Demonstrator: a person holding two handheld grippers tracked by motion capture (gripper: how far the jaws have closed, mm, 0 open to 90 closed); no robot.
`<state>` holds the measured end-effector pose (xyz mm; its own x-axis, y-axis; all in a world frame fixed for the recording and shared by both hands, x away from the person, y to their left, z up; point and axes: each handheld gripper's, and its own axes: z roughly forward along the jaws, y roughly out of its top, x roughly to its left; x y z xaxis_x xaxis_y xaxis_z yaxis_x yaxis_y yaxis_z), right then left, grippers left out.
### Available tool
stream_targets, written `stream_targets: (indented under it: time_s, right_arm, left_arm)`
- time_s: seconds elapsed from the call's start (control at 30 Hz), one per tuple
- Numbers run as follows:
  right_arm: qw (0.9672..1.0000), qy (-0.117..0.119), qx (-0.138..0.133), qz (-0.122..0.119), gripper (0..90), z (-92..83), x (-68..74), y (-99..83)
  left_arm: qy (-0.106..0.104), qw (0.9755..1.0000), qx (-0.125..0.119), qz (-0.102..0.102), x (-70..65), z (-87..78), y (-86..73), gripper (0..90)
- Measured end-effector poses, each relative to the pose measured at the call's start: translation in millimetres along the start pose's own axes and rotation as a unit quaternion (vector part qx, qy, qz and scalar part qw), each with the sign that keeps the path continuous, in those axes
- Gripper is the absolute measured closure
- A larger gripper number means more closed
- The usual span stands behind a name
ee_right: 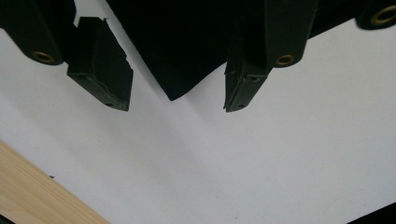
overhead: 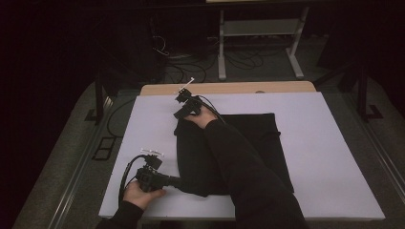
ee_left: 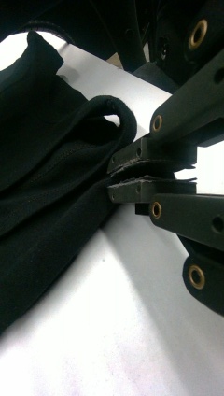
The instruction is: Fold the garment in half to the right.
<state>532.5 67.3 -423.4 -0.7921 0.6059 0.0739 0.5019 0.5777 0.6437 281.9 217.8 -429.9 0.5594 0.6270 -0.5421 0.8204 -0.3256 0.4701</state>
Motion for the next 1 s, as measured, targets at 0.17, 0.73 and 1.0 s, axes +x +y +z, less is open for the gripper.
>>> stream_targets:
  time_s: [0.17,0.73,1.0]
  right_arm:
    - [1.0000,-0.002,-0.002,0.001,41.5,4.5,0.1,1.2]
    - [0.9999,0.001,0.012,0.012,65.8,17.7,2.5,1.3]
    - [0.9996,-0.003,0.025,0.008,84.7,18.5,0.3,-0.1]
  left_arm:
    - [0.000,1.0000,0.001,0.000,-0.1,0.7,0.4,83.0]
    - [-0.002,1.0000,0.002,0.001,-0.4,1.1,0.6,83.0]
    - [-0.002,1.0000,0.003,0.001,-0.9,1.9,0.8,83.0]
